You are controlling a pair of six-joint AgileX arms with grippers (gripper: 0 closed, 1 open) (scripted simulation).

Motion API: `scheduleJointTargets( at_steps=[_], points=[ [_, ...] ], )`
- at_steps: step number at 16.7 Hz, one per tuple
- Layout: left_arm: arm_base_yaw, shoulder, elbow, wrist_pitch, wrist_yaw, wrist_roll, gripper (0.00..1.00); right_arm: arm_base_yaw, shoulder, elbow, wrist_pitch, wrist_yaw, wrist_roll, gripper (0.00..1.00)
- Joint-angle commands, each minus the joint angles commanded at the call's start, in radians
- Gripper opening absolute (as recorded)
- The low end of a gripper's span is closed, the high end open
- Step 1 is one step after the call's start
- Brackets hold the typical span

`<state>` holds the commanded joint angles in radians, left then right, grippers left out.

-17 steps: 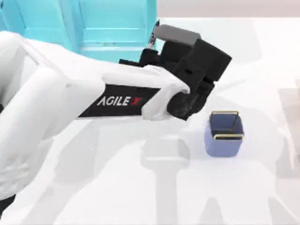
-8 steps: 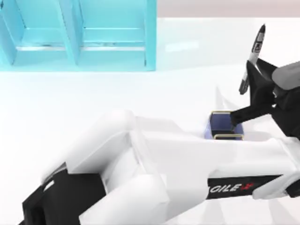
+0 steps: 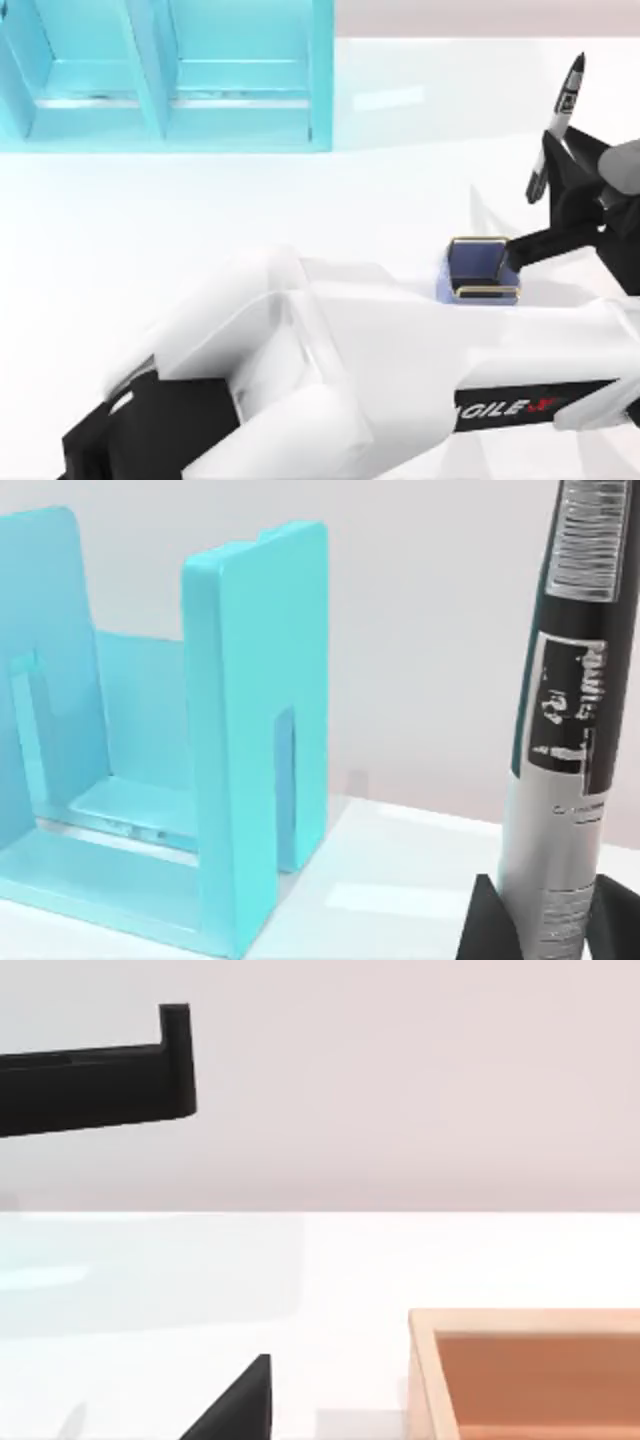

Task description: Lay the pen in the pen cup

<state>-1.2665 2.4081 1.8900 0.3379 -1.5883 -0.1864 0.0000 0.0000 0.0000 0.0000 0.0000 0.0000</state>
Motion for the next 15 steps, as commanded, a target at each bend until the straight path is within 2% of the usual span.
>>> scheduleJointTargets(
  at_steps=[10, 15],
  points=[
    [0.001, -0.037, -0.053, -0.007, -0.052, -0.018, 0.0, 0.0, 0.0, 0.0, 0.0, 0.0, 0.0, 1.0],
    [0.001, -0.037, -0.053, -0.007, -0.052, -0.018, 0.38, 0.0, 0.0, 0.0, 0.0, 0.0, 0.0, 1.0]
  ],
)
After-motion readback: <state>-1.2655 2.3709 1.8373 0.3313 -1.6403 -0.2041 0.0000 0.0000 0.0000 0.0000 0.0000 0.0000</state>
